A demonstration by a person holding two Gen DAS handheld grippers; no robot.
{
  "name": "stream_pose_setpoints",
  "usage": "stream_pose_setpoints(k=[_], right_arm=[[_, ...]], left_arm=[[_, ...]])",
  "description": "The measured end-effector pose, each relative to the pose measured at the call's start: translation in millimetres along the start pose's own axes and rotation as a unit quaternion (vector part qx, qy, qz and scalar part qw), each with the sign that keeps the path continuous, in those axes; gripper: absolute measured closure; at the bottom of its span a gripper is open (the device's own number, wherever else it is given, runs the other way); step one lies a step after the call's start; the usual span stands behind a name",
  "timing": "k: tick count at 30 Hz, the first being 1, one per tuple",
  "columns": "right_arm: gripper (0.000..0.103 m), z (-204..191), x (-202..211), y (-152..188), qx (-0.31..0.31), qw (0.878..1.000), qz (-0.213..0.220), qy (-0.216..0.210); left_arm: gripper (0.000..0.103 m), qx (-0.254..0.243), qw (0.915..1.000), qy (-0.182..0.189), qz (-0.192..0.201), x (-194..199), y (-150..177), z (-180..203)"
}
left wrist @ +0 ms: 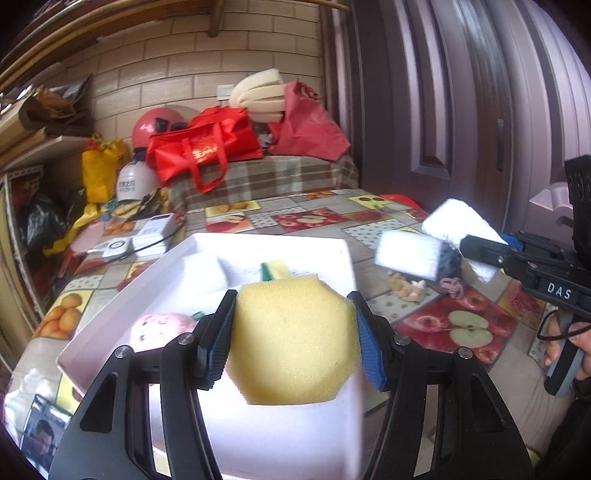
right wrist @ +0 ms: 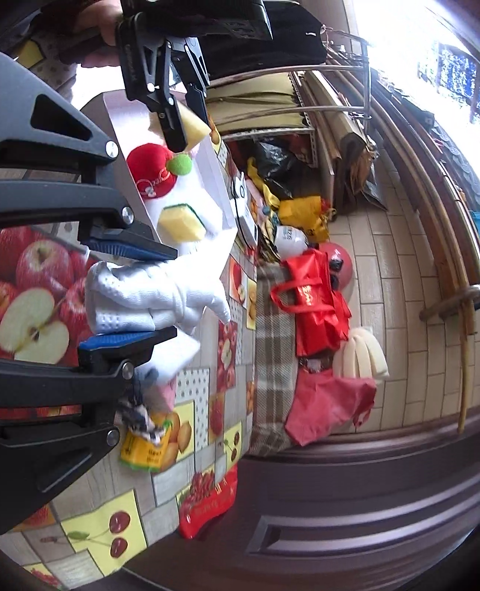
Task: Organize soft objects
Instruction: 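Carry the yellow sponge into the tray with the left gripper while the right drops the sock there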
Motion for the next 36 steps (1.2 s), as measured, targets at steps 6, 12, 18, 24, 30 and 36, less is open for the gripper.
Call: stream_pose_setpoints(k=[6,12,18,24,30,36], right_arm=[[0.069,-17.6,-16.7,1.2,0.012,0.999,-0.019,-0.026],[0.069,-32.0,-39.8,1.9,0.009,0.998,-0.038,-0.052],[0.069,-54.6,-59.4,0.0,0.041,0.997,-0.040,-0.059],[0.069,-63.0,-84.9,-5.3,0.055,0.995,-0.058,-0.057],[0.069,-59.4,-111.2,-8.4,0.047,0.994,-0.086,-0.052],[0.069,-69.3,-137.8,-12.6,0.063,0.991,-0.107,-0.042]], left_arm=[[0.044,0.044,0.9980,-0.044,-0.014,1.5,6.5,-49.3],[0.044,0.060,0.9955,-0.067,-0.028,-3.4,10.6,-71.6],[0.044,0.039,0.9959,-0.072,-0.037,-14.7,9.1,-69.0],[0.044,0.068,0.9928,-0.075,-0.064,-30.2,9.2,-85.5],[0.044,0.080,0.9910,-0.081,-0.071,-35.4,8.4,-94.2],[0.044,0.092,0.9886,-0.082,-0.086,-43.8,8.4,-101.2]])
Point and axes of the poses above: each gripper's, at about its wrist camera, not at the fingertips, and x roughly against the way its jaws point, z to its right, y to its underside, the point moved 2 cm from there along -x, roughly the way its jaws point, and after that the axes turned 6 degrees about -y, right-handed, at the moved point
